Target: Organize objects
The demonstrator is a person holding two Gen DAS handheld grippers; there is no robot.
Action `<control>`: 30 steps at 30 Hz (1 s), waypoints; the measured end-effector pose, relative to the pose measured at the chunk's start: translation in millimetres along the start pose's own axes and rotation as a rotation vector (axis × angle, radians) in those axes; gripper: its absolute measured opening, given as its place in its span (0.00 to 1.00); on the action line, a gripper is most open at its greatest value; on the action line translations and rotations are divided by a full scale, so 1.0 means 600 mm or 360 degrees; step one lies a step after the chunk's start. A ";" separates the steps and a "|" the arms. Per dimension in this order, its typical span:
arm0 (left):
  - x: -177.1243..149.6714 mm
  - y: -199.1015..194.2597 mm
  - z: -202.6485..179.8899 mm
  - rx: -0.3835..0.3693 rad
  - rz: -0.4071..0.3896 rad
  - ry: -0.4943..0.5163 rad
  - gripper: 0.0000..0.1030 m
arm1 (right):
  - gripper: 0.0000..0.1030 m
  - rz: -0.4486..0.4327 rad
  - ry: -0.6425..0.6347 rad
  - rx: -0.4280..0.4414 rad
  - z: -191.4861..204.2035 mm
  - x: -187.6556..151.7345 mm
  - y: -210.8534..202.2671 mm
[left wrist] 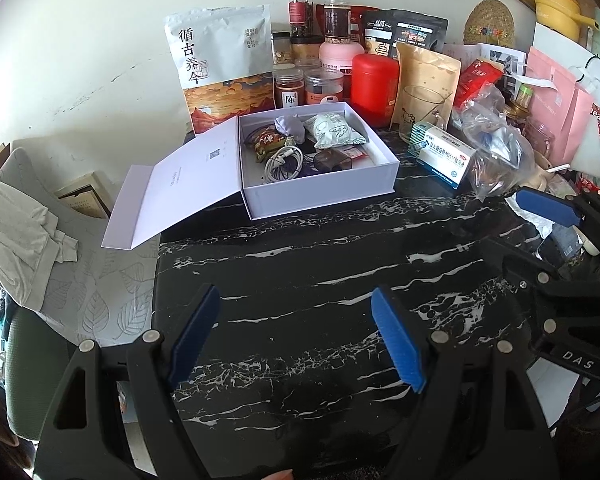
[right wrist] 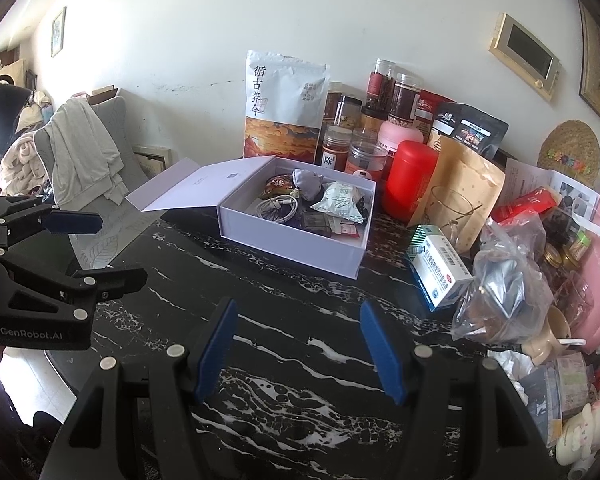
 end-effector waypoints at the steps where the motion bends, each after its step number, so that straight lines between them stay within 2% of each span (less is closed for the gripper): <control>1: 0.000 -0.001 -0.002 -0.0003 0.0000 0.0004 0.75 | 0.63 0.0000 -0.0002 0.0002 0.001 0.000 0.000; 30: -0.002 0.004 -0.017 0.0006 0.0030 0.0043 0.75 | 0.63 0.0005 0.0059 -0.0001 -0.022 -0.011 0.004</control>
Point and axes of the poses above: each gripper's, at about its wrist camera, not at the fingertips, and y roughly the way its jaws point, z to its left, x to its top, the point moved 2 cm from there along y, roughly the way its jaws point, and after that the axes turned 8 degrees about z, right-handed, at the moved point
